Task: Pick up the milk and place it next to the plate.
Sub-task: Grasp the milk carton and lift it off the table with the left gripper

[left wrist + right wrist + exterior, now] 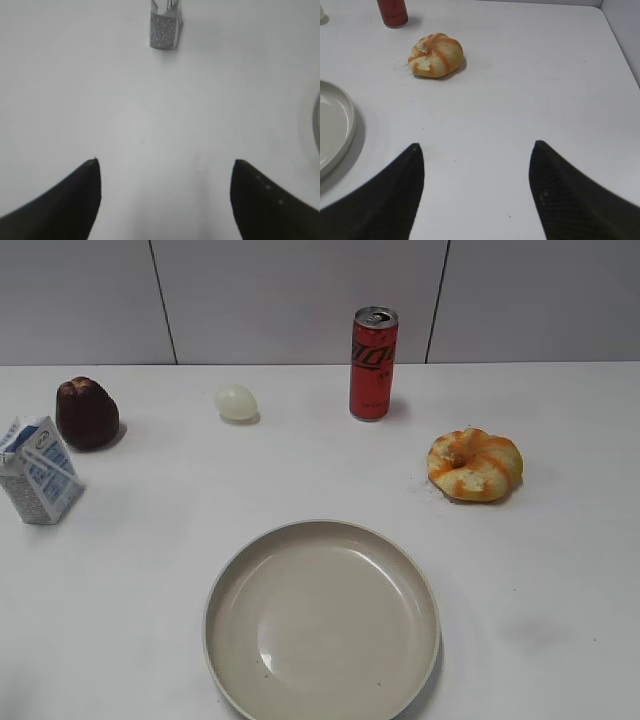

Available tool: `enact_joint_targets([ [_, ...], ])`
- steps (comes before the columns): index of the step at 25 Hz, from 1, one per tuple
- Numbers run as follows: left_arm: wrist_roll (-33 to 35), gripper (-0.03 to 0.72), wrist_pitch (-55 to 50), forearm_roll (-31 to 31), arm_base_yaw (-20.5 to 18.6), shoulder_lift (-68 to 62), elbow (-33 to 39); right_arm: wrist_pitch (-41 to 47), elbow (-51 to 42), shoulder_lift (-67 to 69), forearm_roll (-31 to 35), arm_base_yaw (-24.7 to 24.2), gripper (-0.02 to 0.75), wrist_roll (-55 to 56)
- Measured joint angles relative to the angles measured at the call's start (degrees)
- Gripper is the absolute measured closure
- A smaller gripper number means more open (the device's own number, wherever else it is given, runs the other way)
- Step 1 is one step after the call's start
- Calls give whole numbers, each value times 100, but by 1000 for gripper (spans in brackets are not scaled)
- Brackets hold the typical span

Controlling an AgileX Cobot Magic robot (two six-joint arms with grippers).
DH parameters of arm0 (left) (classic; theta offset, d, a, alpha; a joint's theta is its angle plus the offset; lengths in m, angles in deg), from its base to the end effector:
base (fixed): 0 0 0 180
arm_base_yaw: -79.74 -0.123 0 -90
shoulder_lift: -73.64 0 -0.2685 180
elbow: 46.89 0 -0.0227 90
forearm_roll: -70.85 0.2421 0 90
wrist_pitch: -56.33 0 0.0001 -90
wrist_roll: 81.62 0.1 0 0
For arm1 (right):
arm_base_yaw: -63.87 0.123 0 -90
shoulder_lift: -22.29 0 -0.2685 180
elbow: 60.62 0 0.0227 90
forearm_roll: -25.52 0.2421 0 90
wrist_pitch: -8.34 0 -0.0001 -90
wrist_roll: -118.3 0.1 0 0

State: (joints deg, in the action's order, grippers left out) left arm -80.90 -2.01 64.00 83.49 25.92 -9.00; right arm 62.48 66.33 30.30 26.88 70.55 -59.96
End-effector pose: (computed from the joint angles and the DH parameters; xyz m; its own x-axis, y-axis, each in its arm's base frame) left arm 0.1168 -0.0178 0.2825 -0.8102 0.0029 -0.5862 0.0842 0.9902 -0.1116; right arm 0.0250 0.0049 0.2548 -0.4283 -0.0056 -0.9036 -0.1147 0.9922 0.0482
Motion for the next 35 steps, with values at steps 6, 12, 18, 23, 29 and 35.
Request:
enact_joint_targets([
  [6,0,95,535,110,70,-1759,-848,0,0,0,0,0,238,0],
  [12,0,95,943,319,318,-3530,-1745,0,0,0,0,0,238,0],
  [18,55,97,1261,766,326,-4792,-2373,0,0,0,0,0,238,0],
  [23,138,99,1929,807,326,-5471,-2464,0,0,0,0,0,238,0],
  [29,146,99,2509,852,329,-6061,-2464,0,0,0,0,0,238,0],
  [35,151,100,2632,869,329,-6501,-2468,0,0,0,0,0,238,0],
])
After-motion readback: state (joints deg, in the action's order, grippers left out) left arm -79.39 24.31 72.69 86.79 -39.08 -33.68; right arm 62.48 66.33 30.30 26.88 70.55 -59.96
